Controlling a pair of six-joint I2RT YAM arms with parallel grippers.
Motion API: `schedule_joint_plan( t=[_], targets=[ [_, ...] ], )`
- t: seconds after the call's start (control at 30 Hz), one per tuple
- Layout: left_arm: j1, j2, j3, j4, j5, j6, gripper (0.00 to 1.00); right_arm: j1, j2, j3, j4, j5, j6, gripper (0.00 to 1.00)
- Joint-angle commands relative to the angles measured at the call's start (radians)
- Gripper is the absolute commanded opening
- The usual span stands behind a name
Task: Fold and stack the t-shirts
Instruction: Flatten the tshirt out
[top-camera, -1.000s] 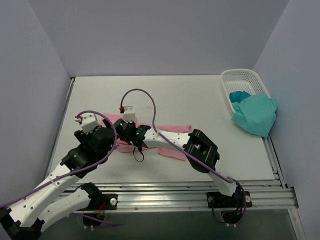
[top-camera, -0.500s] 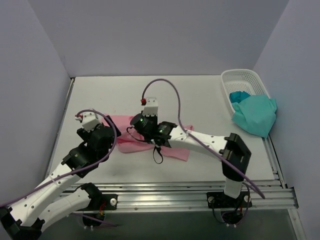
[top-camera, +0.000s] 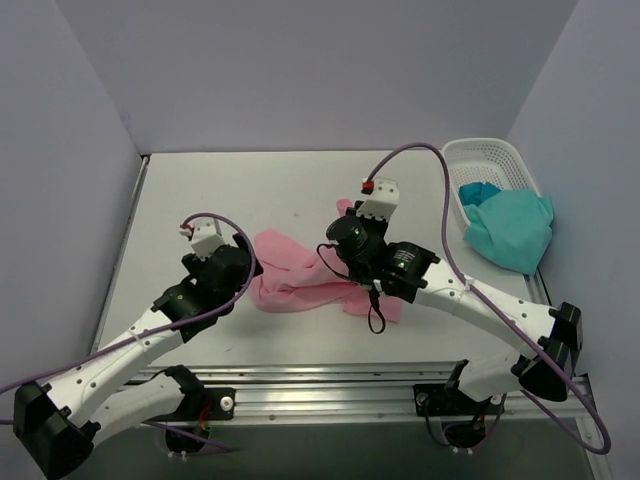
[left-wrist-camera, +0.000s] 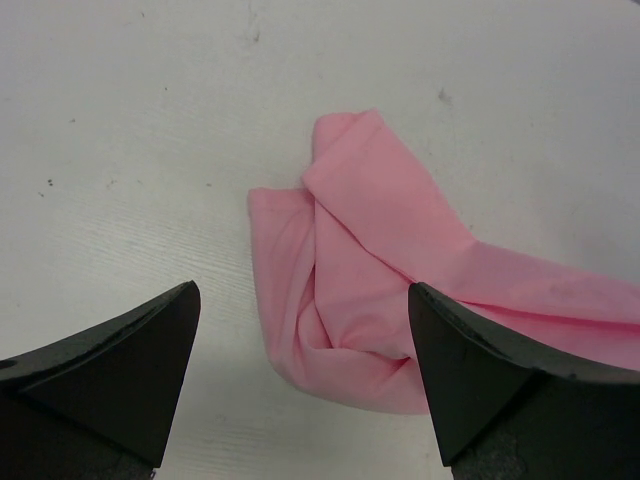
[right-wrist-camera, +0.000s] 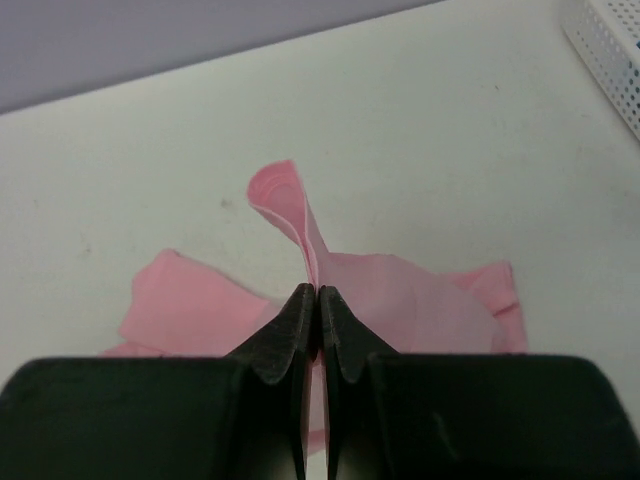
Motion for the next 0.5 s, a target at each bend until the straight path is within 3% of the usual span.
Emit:
schedule_joint_plan(
  t=[0.0,0.33,0.47],
  targets=[
    [0.006,0.057,-0.060,0.115,0.085,-0.051,0.94,0.000,0.011,-0.014,-0.067,0.079,0.014,0.00],
    [0.017,0.352,-0.079,0.416,0.074,-0.052,0.94,-0.012,0.026,-0.057,-0.069,0.062,0.005,0.00],
    [0.072,0.441,-0.085,0.528,0.087,-0.118,0.94,-0.017,0.026,-0.066,-0.070,0.062,0.001,0.00]
  ],
)
